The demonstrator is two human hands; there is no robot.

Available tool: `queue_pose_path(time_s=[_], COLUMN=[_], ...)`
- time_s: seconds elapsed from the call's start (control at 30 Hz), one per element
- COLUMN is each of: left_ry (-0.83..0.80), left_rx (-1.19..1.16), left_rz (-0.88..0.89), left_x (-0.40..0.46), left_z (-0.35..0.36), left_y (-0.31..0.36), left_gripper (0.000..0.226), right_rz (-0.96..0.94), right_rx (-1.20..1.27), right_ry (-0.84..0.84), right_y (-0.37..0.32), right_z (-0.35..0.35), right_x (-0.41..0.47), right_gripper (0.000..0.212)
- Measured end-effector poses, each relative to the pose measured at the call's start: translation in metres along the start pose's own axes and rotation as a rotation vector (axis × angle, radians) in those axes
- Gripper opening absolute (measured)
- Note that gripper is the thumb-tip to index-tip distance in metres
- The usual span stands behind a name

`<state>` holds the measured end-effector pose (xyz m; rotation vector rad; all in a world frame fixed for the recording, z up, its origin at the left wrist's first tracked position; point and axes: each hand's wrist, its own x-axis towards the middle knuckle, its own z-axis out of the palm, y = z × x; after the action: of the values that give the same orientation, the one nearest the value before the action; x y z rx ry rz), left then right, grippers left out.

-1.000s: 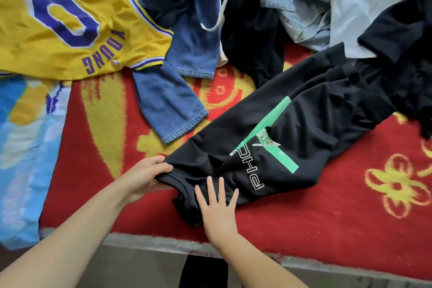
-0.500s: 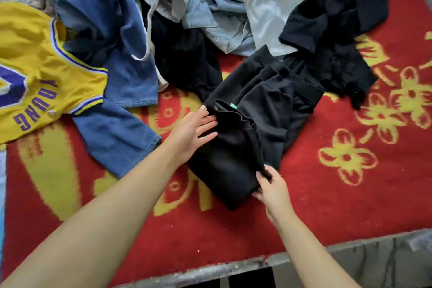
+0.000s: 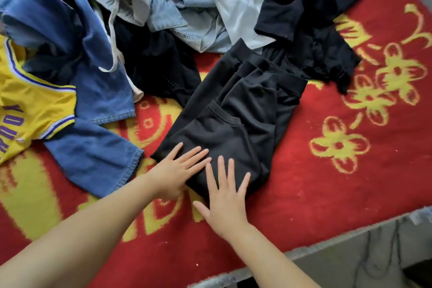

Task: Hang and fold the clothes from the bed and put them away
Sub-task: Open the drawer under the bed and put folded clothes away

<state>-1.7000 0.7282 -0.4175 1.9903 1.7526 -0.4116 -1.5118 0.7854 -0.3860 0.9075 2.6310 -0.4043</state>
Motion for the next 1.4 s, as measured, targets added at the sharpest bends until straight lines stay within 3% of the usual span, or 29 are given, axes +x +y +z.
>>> queue_pose_path(time_s=[0.07, 0.17, 0.37, 0.53, 0.6, 0.7, 0.83, 0.93, 1.07, 1.17, 1.23, 1.33, 1.4], left_ry=[-0.141, -0.184, -0.129, -0.206, -0.251, -0.326, -0.309, -0.284, -0.336, -0.577, -0.689, -0.537, -0.373], left_rx=[0.071, 0.169, 0.121, -0.01, -0.076, -0.164, -0.332, -0.448, -0.669, -0.935, -1.055, -1.228, -1.211], left_rz=[-0.065, -0.131, -0.129, -0.07, -0.054, -0.027, -0.023, -0.072, -0.022, 0.076, 0.05, -0.119, -0.278], left_x=[0.002, 0.004, 0.009, 0.005, -0.007, -0.023, -0.03, -0.028, -0.027, -0.026, -0.018, 0.012, 0.037], left_z=[0.006, 0.011, 0.009, -0.021, -0.019, -0.003, 0.015, 0.013, -0.025, -0.067, -0.091, -0.122, -0.134], left_y=[-0.012, -0.024, -0.019, 0.033, 0.079, 0.132, 0.126, 0.11, 0.094, 0.079, 0.056, 0.002, -0.034], left_gripper=[0.109, 0.106, 0.072, 0.073, 0.075, 0.08, 0.074, 0.053, 0.025, 0.013, 0.013, 0.013, 0.014], right_rz=[0.0, -0.017, -0.028, -0.151, -0.196, -0.121, 0.054, 0.031, -0.056, -0.195, -0.242, -0.174, -0.036], right_rx=[-0.022, -0.077, -0.054, -0.142, -0.279, -0.442, -0.311, -0.186, -0.037, -0.006, 0.025, 0.178, 0.401], right_ry=[-0.2, -0.298, -0.442, -0.739, -0.742, -0.581, -0.485, -0.425, -0.628, -0.881, -0.966, -0.824, -0.685], right_y=[0.016, 0.03, 0.027, 0.075, 0.093, 0.102, 0.103, 0.108, 0.118, 0.134, 0.142, 0.163, 0.178], right_z=[0.018, 0.02, -0.007, -0.067, -0.072, -0.041, 0.009, 0.009, -0.04, -0.107, -0.145, -0.177, -0.183], right_x=[0.008, 0.024, 0.035, 0.037, 0.015, -0.042, -0.092, -0.076, -0.051, -0.026, 0.002, 0.063, 0.102], right_gripper=[0.111, 0.12, 0.095, 0.088, 0.085, 0.091, 0.103, 0.098, 0.076, 0.059, 0.044, 0.037, 0.036])
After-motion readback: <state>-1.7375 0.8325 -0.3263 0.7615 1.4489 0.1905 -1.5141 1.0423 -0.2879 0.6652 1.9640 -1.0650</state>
